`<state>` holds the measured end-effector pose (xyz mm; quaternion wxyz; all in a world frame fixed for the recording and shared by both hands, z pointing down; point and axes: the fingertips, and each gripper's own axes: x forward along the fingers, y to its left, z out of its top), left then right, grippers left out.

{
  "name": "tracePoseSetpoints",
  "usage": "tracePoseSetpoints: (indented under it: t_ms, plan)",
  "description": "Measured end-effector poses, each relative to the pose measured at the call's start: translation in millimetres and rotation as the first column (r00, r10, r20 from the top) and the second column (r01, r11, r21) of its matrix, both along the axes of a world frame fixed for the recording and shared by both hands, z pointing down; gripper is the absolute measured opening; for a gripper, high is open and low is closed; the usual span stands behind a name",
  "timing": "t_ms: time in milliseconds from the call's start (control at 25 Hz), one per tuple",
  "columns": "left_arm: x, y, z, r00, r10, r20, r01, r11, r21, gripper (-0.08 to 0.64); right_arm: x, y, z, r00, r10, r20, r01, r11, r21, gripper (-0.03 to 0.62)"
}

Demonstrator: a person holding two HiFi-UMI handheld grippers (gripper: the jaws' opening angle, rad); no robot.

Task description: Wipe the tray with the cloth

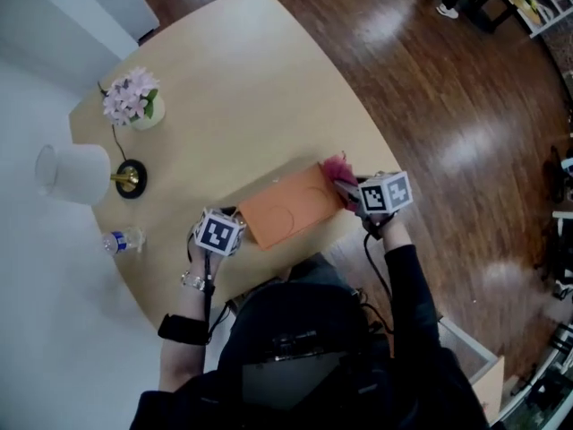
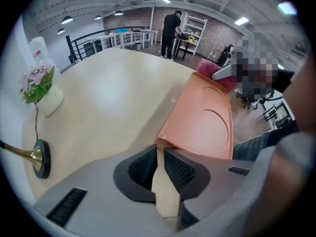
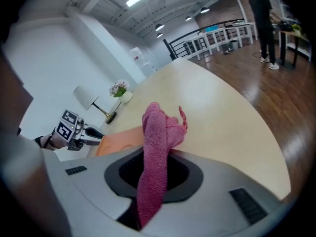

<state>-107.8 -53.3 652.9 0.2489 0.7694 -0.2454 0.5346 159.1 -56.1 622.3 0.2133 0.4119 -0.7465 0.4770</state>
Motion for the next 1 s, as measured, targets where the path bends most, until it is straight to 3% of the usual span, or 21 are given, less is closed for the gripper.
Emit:
tracePoseSetpoints:
  t_ms: [160, 200, 360, 520, 680, 800, 1000]
  plan:
    - [9.6, -2.4, -0.9, 0.999, 0.035, -0.010, -0.035, 0.999, 0.015, 0.044, 9.1, 18.3, 1.5, 0.993, 0.115, 0.019, -0.115, 0.993, 0.021, 0.061]
    - [11.6, -1.6, -0.9, 0.999, 0.034, -0.024, -0.034, 0.999, 0.017, 0.012, 10.1, 19.0, 1.0, 0.992, 0.123, 0.006, -0.123, 0.992, 0.027, 0.061]
    - [7.0, 9.0, -3.4, 0.998, 0.006, -0.056, -0.005, 1.000, 0.012, 0.011, 17.6, 20.1, -8.1, 0.984, 0.154, -0.094, -0.149, 0.987, 0.065, 0.064]
    - [3.0, 24.1, -34.6, 0.990, 0.027, -0.138, -0.016, 0.997, 0.081, 0.005, 21.3, 36.5, -27.2, 0.968, 0.205, -0.147, -0.192, 0.976, 0.100, 0.066]
    - [27.3, 49.7, -65.5, 0.966, 0.122, -0.230, -0.093, 0.987, 0.131, 0.004, 21.0, 48.6, -30.7, 0.961, 0.187, -0.203, -0.168, 0.980, 0.107, 0.072]
    - [47.1, 59.0, -67.9, 0.962, 0.163, -0.221, -0.131, 0.980, 0.153, 0.003, 25.5, 43.2, -22.7, 0.966, 0.152, -0.210, -0.133, 0.986, 0.104, 0.074]
    - [96.2, 55.1, -56.8, 0.970, 0.150, -0.190, -0.129, 0.985, 0.117, 0.003, 40.2, 24.1, 3.0, 0.972, 0.013, -0.236, 0.005, 0.997, 0.074, 0.074]
